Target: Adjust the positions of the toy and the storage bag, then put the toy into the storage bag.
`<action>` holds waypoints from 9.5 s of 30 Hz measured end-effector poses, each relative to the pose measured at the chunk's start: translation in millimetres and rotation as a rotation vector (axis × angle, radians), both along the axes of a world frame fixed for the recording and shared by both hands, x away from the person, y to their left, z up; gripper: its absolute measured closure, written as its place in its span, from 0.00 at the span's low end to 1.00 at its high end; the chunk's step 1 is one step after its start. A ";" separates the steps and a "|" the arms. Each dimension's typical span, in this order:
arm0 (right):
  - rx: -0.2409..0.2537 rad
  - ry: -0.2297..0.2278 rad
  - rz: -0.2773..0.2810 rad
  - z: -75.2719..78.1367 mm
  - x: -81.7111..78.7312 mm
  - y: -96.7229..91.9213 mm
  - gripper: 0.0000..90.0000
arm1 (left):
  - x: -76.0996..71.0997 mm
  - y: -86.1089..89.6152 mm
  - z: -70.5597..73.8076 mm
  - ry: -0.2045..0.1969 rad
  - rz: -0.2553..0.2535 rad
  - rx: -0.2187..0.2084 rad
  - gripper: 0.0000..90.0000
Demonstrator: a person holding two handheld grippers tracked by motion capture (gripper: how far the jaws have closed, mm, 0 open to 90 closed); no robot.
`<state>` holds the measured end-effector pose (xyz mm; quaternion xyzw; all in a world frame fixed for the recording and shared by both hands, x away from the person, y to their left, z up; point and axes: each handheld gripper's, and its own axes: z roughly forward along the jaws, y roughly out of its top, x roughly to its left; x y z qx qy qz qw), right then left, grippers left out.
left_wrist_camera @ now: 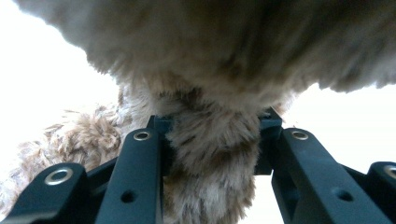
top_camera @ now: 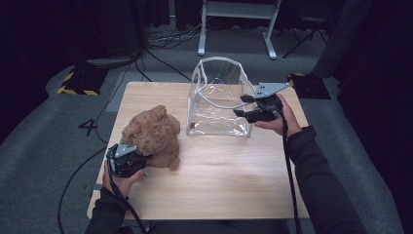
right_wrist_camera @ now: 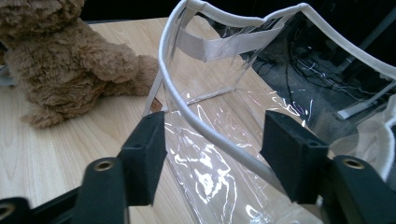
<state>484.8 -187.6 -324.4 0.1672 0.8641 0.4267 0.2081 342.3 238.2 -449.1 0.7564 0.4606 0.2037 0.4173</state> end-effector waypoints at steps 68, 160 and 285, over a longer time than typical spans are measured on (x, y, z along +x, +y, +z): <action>-0.097 -0.028 0.175 -3.4 -98.2 -74.0 0.98 | 63.8 -82.5 6.2 0.015 -0.189 -0.012 0.72; 0.035 0.251 -0.499 -181.1 -95.4 -196.9 0.19 | 69.7 -77.6 -3.2 -0.009 -0.188 -0.034 0.66; 0.036 0.251 -0.501 -181.6 -94.7 -196.1 0.18 | 70.4 -92.3 158.8 -0.427 -0.195 -0.205 0.84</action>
